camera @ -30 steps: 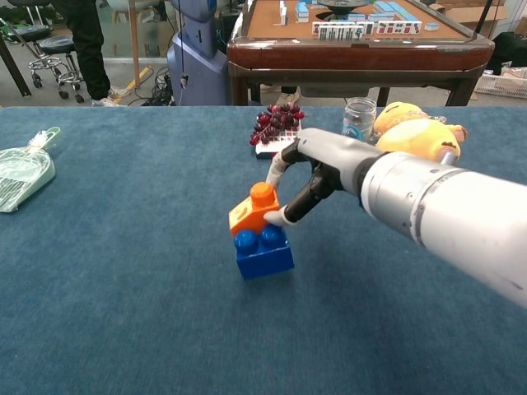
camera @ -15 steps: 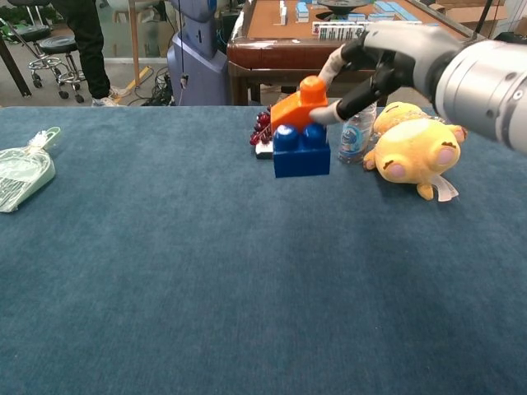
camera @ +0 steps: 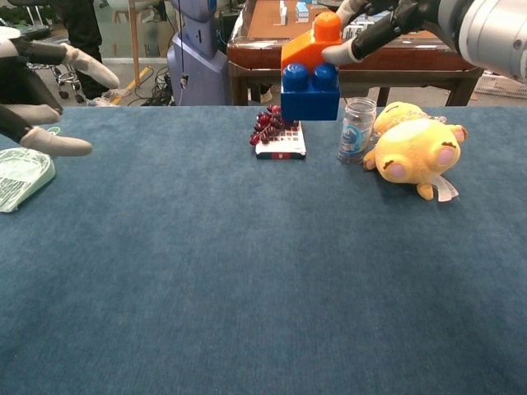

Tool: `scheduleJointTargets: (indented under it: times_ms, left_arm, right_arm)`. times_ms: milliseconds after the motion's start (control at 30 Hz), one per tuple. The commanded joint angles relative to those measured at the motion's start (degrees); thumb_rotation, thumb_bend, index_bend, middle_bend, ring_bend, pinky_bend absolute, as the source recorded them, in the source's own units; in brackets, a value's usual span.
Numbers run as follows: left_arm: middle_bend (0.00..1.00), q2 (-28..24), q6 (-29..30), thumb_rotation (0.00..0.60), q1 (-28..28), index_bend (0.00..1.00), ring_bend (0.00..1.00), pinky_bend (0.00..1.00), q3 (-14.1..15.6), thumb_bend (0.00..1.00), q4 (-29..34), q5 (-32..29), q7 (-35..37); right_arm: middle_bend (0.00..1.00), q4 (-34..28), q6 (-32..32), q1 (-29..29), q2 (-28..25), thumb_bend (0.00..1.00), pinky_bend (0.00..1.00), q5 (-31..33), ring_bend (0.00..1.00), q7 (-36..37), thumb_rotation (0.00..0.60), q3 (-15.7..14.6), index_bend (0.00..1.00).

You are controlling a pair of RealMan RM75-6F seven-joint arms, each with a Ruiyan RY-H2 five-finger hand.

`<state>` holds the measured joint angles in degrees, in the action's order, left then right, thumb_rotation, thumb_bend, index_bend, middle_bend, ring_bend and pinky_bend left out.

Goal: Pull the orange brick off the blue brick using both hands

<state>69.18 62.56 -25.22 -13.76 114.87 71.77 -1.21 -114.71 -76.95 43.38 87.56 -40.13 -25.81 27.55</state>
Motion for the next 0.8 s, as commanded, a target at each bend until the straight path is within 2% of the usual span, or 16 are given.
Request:
scheduleJointTargets:
  times_ms: [33, 367, 567, 800]
  left_arm:
    - [1.0, 1.9, -1.6, 0.6, -2.3, 0.31, 1.0, 1.0, -1.0, 0.07, 1.1, -2.7, -0.9]
    - [1.0, 7.1, -3.0, 0.6, -7.2, 0.24, 1.0, 1.0, -3.9, 0.06, 1.4, -13.5, -0.7]
    - [1.0, 9.3, -1.7, 0.6, -8.5, 0.18, 1.0, 1.0, -4.8, 0.05, 0.4, -15.0, -0.1]
    - [1.0, 10.6, -0.8, 0.6, -10.3, 0.18, 1.0, 1.0, -6.4, 0.05, 0.9, -21.8, -0.6]
  right_arm:
    - [0.23, 0.0, -0.1, 0.6, 0.3, 0.29, 0.19, -0.1, 0.04, 0.3, 0.6, 0.5, 0.65]
    - [0.24, 0.2, -0.2, 3.0, 2.3, 0.29, 0.19, 0.2, 0.04, 0.9, 0.6, 1.2, 0.65]
    - [0.24, 0.9, 0.1, 3.8, 3.4, 0.29, 0.19, 0.4, 0.04, 1.7, 0.6, 1.2, 0.65]
    - [0.24, 1.4, 0.2, 4.9, 4.6, 0.29, 0.19, 0.3, 0.04, 2.4, 0.6, 1.2, 0.65]
